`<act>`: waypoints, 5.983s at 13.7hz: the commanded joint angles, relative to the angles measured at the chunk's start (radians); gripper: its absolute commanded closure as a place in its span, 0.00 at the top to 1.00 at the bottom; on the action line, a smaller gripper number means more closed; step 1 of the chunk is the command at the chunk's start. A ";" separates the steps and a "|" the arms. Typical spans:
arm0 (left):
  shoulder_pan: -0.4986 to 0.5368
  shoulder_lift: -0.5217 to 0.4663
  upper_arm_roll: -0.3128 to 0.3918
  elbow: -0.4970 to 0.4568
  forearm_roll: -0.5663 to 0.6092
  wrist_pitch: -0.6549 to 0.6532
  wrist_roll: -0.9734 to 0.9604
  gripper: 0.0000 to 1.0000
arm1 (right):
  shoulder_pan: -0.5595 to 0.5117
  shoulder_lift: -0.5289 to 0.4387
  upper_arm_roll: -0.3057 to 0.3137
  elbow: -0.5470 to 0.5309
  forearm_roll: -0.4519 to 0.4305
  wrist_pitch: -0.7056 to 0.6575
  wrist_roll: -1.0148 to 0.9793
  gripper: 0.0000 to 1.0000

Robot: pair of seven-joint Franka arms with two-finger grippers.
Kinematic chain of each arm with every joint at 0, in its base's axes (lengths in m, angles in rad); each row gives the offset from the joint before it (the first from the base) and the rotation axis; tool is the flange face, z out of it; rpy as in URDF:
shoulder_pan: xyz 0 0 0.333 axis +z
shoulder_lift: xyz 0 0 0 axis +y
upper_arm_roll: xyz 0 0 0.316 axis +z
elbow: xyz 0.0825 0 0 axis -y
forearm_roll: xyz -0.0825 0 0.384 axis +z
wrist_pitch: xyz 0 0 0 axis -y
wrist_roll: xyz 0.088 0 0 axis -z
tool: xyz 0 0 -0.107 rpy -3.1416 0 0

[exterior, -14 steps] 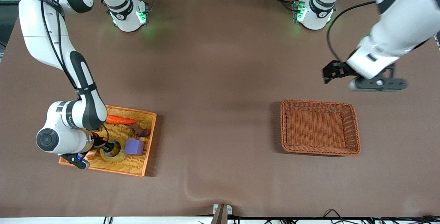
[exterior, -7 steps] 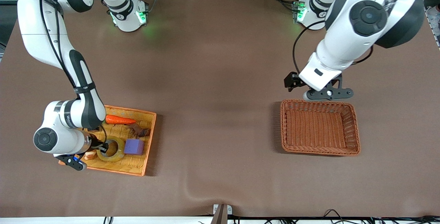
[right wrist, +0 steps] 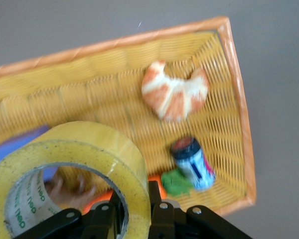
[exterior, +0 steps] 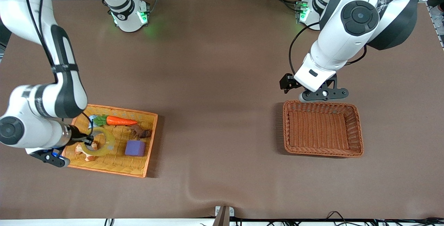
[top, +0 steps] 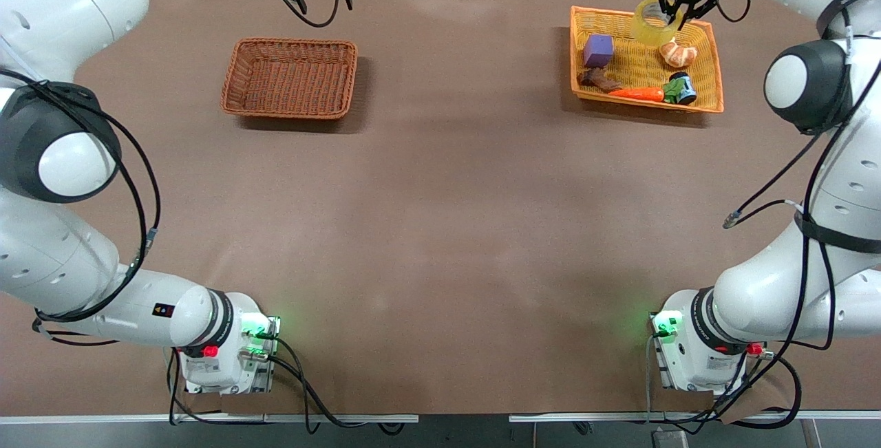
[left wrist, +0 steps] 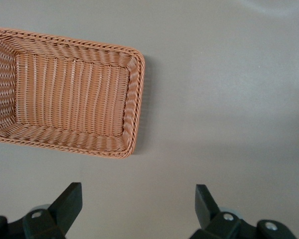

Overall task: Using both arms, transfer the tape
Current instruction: 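Lift the tape roll with the right gripper toward the table middle, then set the tape roll on the table and open the right gripper, then grasp the tape roll with the left gripper while the right gripper withdraws, then carry the tape roll with the left gripper over the wicker basket, then lower the tape roll into the basket and open the left gripper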

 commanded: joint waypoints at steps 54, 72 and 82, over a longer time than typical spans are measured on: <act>-0.259 0.596 0.017 0.082 0.231 0.553 -0.535 0.86 | 0.022 -0.643 0.011 -0.390 0.049 -0.119 -0.490 1.00; 0.555 0.274 -0.409 -0.102 0.224 0.509 -0.204 0.00 | 0.016 -0.650 -0.054 -0.267 0.105 -0.240 -0.487 1.00; 0.771 0.375 -0.408 -0.171 0.250 0.417 -0.062 0.00 | 0.012 -0.651 -0.060 -0.267 0.096 -0.260 -0.491 1.00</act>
